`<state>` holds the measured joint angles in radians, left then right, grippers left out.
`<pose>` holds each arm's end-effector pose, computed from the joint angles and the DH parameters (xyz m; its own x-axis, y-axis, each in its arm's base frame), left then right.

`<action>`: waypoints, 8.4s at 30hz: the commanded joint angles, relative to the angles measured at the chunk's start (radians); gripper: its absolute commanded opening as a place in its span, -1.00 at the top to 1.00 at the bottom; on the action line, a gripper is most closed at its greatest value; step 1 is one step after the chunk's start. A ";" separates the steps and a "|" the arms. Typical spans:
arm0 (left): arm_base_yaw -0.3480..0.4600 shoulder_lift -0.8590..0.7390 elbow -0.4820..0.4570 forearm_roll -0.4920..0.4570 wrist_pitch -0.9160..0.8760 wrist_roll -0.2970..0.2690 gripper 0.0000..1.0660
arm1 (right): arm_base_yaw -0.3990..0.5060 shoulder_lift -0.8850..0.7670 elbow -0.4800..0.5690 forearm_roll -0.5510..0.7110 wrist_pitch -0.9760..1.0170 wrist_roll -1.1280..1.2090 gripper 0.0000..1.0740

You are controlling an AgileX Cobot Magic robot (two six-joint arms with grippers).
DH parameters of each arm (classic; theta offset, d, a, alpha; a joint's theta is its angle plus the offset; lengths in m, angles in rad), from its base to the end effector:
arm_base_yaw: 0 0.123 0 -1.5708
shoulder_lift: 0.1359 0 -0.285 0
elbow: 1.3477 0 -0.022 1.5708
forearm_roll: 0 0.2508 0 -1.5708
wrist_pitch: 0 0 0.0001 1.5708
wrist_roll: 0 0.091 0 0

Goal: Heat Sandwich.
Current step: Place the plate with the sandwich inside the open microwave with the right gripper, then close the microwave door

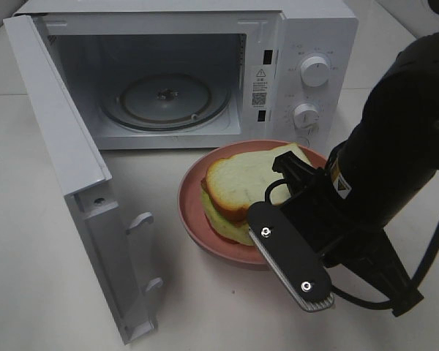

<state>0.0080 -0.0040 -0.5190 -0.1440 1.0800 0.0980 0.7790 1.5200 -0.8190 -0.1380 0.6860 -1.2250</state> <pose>-0.0089 -0.0116 0.2816 -0.4455 0.0260 -0.8949 0.1185 0.9925 -0.0302 0.1952 0.1816 0.1932 0.5017 -0.8649 0.0171 -0.8268 -0.4853 -0.2843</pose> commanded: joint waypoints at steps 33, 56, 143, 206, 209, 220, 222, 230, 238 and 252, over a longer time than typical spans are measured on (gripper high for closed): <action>0.002 -0.017 0.001 -0.001 -0.006 0.000 -0.83 | -0.037 0.121 -0.244 0.098 -0.004 -0.172 1.00; 0.002 -0.017 0.001 -0.001 -0.006 0.000 -0.83 | -0.093 0.339 -0.521 0.121 0.099 -0.203 1.00; 0.002 -0.017 0.001 -0.001 -0.006 0.000 -0.83 | -0.156 0.925 -1.360 -0.019 0.199 0.081 0.99; 0.002 -0.017 0.001 -0.001 -0.006 0.000 -0.83 | -0.161 0.618 -0.871 -0.041 -0.078 0.225 -0.22; 0.002 -0.017 0.001 -0.001 -0.006 0.000 -0.83 | -0.161 0.556 -0.762 -0.041 -0.152 0.226 -0.22; 0.002 -0.017 0.001 -0.001 -0.006 0.000 -0.83 | -0.161 0.390 -0.517 -0.041 -0.282 0.274 -0.22; 0.002 -0.017 0.001 -0.001 -0.006 0.000 -0.83 | -0.161 0.340 -0.455 -0.041 -0.303 0.302 -0.22; 0.002 -0.017 0.001 -0.001 -0.006 0.000 -0.83 | -0.161 0.215 -0.296 -0.042 -0.323 0.336 -0.22; 0.002 -0.017 0.001 -0.001 -0.006 0.000 -0.83 | -0.161 0.091 -0.142 -0.042 -0.368 0.450 -0.23; 0.002 -0.017 0.001 -0.001 -0.006 0.000 -0.83 | -0.161 -0.125 0.029 -0.154 -0.287 0.892 -0.56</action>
<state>0.0080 -0.0040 -0.5190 -0.1440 1.0800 0.0980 0.6190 1.4090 -0.7960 -0.2750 0.3850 -0.3560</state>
